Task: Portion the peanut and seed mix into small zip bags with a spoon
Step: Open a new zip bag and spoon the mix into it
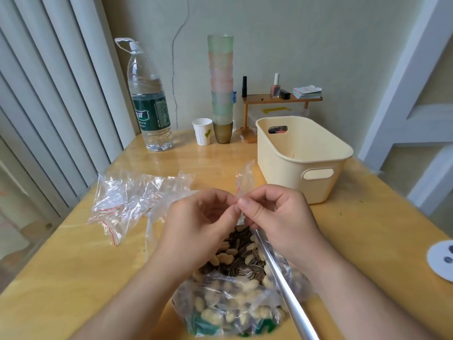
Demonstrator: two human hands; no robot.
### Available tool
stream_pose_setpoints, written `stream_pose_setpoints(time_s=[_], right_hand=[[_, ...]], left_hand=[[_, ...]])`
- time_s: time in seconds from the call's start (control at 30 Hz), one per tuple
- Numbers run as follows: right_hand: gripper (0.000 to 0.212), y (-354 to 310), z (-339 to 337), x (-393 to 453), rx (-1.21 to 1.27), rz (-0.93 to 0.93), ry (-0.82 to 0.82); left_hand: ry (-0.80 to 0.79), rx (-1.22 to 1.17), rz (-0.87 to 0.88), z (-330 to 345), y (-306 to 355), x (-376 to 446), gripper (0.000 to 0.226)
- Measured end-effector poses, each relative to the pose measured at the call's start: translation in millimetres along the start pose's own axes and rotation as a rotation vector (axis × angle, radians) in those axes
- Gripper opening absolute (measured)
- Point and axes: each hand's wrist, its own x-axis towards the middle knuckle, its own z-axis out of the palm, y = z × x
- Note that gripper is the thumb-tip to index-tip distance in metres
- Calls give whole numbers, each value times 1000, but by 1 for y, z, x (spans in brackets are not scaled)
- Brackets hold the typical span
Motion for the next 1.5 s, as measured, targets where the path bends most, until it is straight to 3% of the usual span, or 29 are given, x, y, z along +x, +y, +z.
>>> stream_pose_setpoints(time_s=[0.1,0.27,0.37,0.47,0.57,0.67,0.8,0.9,1.03,1.1,1.27,1.5], right_hand=[[15,1,1,-3,-144,-73,36],[23,6,-3,1,-605,-376,337],[22,7,-5,4,-719,-439,383],[17,4,-3,0,-526,-281,279],[20,-2,0,2,-50,14,164],[29,-9,-1,3,290,144,104],[25,-13,-4,3,505,171,13],[22,-13,-6,4,508,123,23],[33,-10,-14,9,365,76,146],[33,-8,-16,10,318,57,170],[24,-7,-11,9,345,27,84],[34,-2,-14,11,188,51,149]], left_hand=[[56,169,40,2,5,-3,10],[219,377,96,-1,7,-1,17],[223,407,105,-2,7,0,17],[156,343,187,-1,3,-1,7],[128,270,246,-3,-1,0,27],[50,23,71,-6,-3,2,34],[-87,-462,-168,-6,-1,9,42],[-84,-645,-203,-7,4,9,54],[11,-670,-161,-10,-1,14,32],[49,-587,-130,-9,-2,13,24],[83,-350,-101,-8,-3,9,33],[68,-165,-7,-18,-1,9,34]])
